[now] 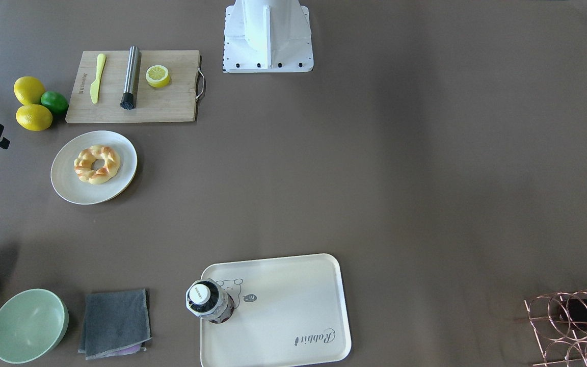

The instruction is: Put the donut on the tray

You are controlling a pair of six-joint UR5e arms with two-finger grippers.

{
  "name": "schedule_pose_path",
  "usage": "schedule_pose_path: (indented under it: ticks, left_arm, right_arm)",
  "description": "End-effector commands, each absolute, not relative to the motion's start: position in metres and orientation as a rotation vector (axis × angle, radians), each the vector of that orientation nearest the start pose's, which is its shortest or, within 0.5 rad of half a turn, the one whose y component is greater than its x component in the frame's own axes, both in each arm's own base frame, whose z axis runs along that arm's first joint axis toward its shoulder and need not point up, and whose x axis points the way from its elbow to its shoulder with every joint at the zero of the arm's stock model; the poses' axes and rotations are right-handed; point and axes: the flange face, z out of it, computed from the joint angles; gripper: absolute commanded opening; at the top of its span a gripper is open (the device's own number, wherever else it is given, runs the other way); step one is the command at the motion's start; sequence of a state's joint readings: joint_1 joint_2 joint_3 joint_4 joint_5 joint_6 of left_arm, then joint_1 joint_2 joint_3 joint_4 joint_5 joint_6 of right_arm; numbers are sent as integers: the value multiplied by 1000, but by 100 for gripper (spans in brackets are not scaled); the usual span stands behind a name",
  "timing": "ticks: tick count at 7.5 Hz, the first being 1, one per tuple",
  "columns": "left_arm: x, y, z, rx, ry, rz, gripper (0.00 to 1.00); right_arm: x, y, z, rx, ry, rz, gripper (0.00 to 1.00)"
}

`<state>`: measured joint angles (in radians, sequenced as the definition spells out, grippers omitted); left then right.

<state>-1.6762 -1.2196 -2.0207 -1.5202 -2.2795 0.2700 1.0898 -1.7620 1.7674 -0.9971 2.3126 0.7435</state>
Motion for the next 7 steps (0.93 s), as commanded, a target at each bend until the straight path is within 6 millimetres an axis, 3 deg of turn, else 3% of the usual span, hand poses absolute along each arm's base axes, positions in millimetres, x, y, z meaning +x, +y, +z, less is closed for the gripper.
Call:
schedule_pose_path:
  ticks: [1,3,5,6,7]
  left_arm:
    - [-105,-338,593,179,688,175,97]
    - [-105,-339,593,179,688,175,97]
    - [-105,-339,592,182,688,176,97]
    - [-105,-339,591,183,687,176,97]
    - [-105,-339,592,182,688,176,97]
  right_arm:
    - [-218,-441,564,34,-918,37,90]
    - [-250,-448,572,38,-908,56,87]
    - [-258,-447,587,43,-922,47,75]
    - [-262,-446,586,31,-929,62,64]
    - [-262,-446,585,32,-930,63,34]
